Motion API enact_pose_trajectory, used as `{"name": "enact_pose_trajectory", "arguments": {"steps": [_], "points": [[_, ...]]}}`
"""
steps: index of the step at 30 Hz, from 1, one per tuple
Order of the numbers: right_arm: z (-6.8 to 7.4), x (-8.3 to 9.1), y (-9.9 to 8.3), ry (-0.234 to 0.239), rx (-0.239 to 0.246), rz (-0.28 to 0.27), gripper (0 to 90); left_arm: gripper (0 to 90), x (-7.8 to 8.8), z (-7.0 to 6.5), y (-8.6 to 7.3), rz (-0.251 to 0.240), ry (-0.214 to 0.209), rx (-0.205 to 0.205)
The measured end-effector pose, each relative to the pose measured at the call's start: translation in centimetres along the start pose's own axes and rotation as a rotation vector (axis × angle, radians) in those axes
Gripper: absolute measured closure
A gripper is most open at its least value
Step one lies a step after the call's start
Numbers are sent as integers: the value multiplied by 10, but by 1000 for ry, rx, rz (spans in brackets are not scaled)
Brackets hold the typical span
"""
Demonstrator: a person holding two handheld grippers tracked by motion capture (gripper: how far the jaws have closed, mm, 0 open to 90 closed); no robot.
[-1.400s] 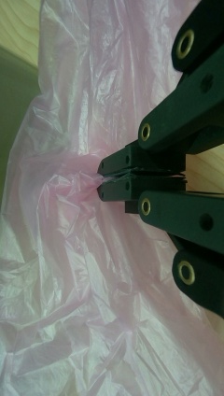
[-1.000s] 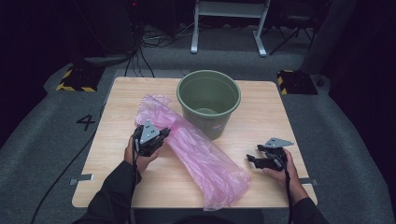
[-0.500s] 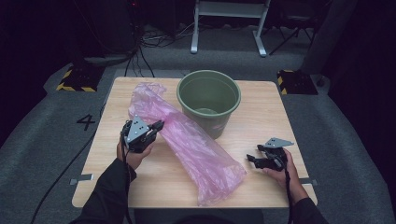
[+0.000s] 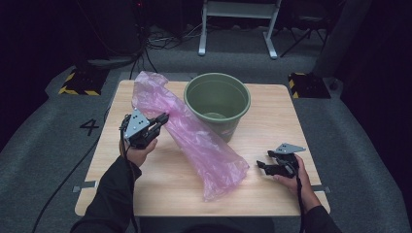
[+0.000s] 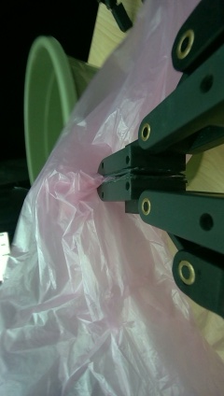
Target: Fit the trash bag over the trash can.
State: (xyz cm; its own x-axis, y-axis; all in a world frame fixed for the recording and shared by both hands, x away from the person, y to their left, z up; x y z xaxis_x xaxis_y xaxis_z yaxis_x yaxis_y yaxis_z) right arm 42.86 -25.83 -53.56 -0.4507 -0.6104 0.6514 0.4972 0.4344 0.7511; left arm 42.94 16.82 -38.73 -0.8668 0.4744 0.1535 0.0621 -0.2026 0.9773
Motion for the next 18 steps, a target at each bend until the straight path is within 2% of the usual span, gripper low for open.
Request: {"name": "enact_pose_trajectory", "arguments": {"steps": [2, 5, 8, 11, 13, 18], "points": [[0, 0, 0, 0, 0, 0, 310, 881, 3, -1, 9, -29, -18, 9], [0, 0, 0, 0, 0, 0, 310, 881, 5, -4, 21, -64, -46, -5], [0, 0, 0, 0, 0, 0, 310, 881, 6, -9, 34, -100, -87, -29], [0, 0, 0, 0, 0, 0, 310, 881, 10, -15, 45, -142, -134, -22], [0, 0, 0, 0, 0, 0, 310, 881, 8, -18, 50, -136, -145, -37], [0, 0, 0, 0, -1, 0, 310, 881, -5, -26, 59, -115, -186, -40]]}}
Point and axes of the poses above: each handheld gripper's, and its own axes: x roughly backward along the jaws, y roughly out of its top, z roughly to its left, the point moved 5 cm from there along -x, roughly forward along the jaws, and after that the axes turned 10 degrees about y, right-handed, at the moved point
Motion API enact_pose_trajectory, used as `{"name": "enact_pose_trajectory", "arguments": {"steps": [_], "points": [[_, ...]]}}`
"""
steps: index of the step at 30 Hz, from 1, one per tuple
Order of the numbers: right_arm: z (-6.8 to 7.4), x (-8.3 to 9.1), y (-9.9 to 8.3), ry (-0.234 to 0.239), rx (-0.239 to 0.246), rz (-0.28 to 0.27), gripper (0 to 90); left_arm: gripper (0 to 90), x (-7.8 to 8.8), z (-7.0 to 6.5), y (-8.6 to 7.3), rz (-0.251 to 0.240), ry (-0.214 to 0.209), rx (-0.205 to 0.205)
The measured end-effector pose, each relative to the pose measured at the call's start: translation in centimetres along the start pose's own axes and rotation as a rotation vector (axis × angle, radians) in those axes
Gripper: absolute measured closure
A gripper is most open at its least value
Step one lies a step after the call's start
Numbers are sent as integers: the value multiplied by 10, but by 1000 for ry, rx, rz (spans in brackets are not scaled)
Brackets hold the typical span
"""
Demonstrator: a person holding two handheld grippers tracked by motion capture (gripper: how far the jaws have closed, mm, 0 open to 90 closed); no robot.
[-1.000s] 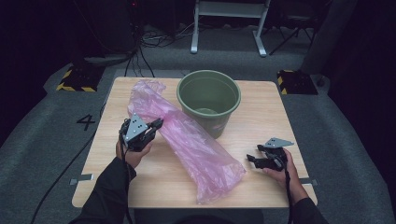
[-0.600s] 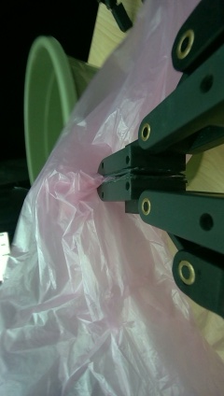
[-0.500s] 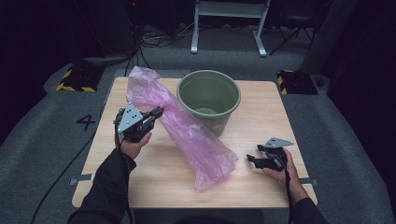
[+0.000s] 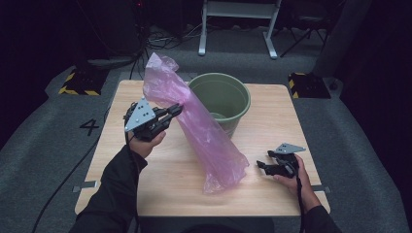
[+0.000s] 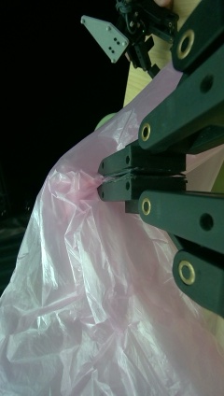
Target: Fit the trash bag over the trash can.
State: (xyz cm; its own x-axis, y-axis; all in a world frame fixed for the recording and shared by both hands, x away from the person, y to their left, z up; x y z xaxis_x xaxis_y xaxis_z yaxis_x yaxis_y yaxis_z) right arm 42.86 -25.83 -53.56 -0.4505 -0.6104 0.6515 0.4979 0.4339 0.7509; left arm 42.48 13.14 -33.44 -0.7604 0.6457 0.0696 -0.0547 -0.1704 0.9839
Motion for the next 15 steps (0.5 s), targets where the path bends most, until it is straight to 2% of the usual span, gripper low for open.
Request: {"name": "enact_pose_trajectory", "arguments": {"steps": [11, 15], "points": [[0, 0, 0, 1, 0, 0, 308, 881, -40, -6, 15, 40, -59, 6], [0, 1, 0, 8, -4, -4, 313, 880, -54, -6, 18, 68, -73, 3]]}}
Point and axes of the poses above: each handheld gripper's, and its own axes: x roughly backward along the jaws, y roughly out of its top, z roughly to its left, the point moved 5 cm from there along -x, roughly forward along the jaws, and after that the axes turned 10 degrees about y, right-handed, at the moved point
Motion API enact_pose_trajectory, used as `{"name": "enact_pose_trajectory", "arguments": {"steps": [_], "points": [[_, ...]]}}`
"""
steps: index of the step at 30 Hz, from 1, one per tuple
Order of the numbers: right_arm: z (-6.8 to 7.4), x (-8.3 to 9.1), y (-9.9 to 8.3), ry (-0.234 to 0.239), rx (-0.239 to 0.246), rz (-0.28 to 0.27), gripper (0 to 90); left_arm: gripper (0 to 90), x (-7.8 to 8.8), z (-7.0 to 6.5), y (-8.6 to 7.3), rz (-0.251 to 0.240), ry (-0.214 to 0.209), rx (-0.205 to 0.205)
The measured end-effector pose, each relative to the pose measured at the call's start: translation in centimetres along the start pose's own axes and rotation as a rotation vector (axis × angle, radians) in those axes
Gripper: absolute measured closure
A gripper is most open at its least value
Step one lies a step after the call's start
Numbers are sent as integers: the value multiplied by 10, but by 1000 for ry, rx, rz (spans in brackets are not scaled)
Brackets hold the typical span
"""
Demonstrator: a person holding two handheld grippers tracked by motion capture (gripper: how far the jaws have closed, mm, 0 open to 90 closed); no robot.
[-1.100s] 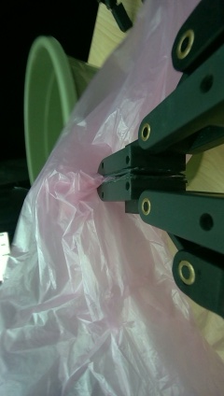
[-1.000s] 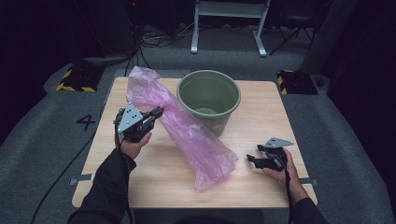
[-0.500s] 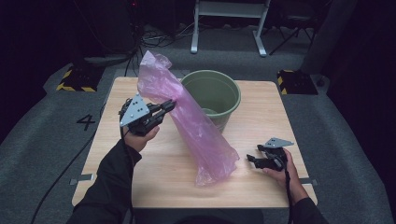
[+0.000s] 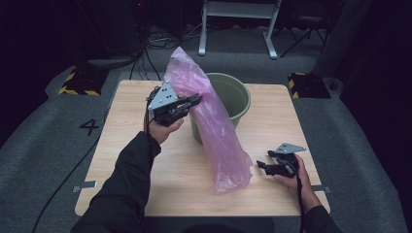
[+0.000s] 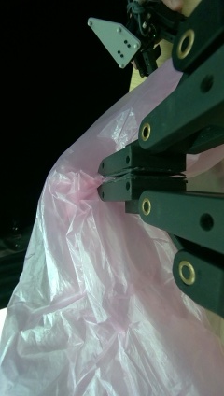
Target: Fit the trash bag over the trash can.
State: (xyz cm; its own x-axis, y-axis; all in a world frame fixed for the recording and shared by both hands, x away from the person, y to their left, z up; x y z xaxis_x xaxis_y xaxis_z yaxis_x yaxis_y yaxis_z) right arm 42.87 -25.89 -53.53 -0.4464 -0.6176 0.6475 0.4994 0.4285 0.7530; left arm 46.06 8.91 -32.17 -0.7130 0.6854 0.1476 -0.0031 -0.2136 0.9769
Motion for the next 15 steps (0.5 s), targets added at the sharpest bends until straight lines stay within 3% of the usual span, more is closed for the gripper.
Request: {"name": "enact_pose_trajectory", "arguments": {"steps": [9, 15], "points": [[-6, 3, 5, 22, -29, -39, 325, 877, -27, 4, 1, 76, -6, -12], [-16, 8, 30, -8, -11, -80, 333, 877, -40, 3, 2, 106, -10, -24]]}}
Point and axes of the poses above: each handheld gripper's, and its own axes: x roughly backward along the jaws, y roughly out of its top, z roughly to its left, the point moved 5 cm from there along -x, roughly forward along the jaws, and after that the axes turned 10 degrees about y, right-handed, at the moved point
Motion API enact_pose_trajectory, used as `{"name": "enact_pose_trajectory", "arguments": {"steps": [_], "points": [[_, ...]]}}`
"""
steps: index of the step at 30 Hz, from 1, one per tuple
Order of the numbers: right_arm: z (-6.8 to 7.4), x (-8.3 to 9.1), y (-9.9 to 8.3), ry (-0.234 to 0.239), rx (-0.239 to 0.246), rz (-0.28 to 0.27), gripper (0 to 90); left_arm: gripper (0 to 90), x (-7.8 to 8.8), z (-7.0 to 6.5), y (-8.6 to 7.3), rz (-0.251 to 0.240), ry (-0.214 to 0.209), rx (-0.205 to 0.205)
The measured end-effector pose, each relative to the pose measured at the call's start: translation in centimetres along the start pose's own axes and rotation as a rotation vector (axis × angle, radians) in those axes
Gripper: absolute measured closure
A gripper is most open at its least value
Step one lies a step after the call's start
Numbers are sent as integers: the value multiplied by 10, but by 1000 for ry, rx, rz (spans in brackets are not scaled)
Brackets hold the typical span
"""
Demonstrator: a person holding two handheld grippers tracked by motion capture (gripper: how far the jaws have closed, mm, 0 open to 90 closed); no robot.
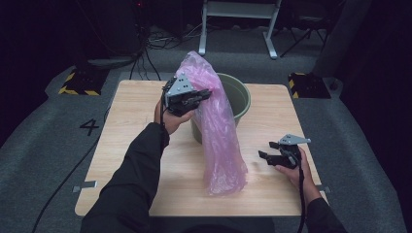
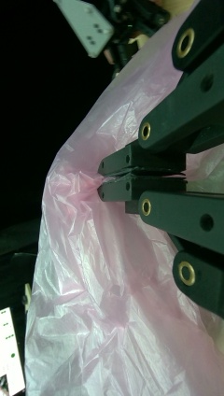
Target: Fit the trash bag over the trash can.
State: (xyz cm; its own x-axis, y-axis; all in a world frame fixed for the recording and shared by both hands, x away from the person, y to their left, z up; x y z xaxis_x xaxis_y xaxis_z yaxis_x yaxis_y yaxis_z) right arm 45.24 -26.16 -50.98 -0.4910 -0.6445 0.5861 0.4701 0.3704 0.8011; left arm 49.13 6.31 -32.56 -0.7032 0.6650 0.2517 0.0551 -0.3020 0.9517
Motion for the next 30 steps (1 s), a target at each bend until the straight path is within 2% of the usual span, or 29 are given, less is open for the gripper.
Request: {"name": "enact_pose_trajectory", "arguments": {"steps": [6, 10, 13, 18, 20, 25, 30], "points": [[4, -2, 42, 41, 29, -58, 333, 878, -11, -2, 1, 47, 7, -10], [14, -2, 68, 57, 66, -93, 336, 878, -17, -3, 2, 80, 40, -41], [24, 0, 82, 78, 92, -119, 331, 879, -22, -4, 2, 107, 46, -52], [45, 1, 95, 150, 114, -143, 326, 879, -30, -6, -2, 144, 43, -62], [58, 2, 100, 211, 113, -160, 326, 879, -32, -6, -4, 158, 45, -66], [86, 4, 111, 289, 159, -165, 321, 878, -38, -7, -7, 189, 46, -69], [97, 4, 117, 298, 185, -173, 315, 879, -42, -11, -9, 205, 41, -78]]}}
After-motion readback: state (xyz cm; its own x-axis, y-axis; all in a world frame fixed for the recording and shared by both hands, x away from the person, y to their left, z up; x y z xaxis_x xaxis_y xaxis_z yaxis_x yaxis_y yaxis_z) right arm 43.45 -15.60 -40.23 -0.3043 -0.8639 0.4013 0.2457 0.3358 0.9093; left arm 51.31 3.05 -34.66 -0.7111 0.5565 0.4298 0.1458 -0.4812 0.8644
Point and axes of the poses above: each handheld gripper's, and its own axes: x roughly backward along the jaws, y roughly out of its top, z roughly to its left, the point moved 5 cm from there along -x, roughly forward along the jaws, and after that the axes turned 10 degrees about y, right-handed, at the moved point
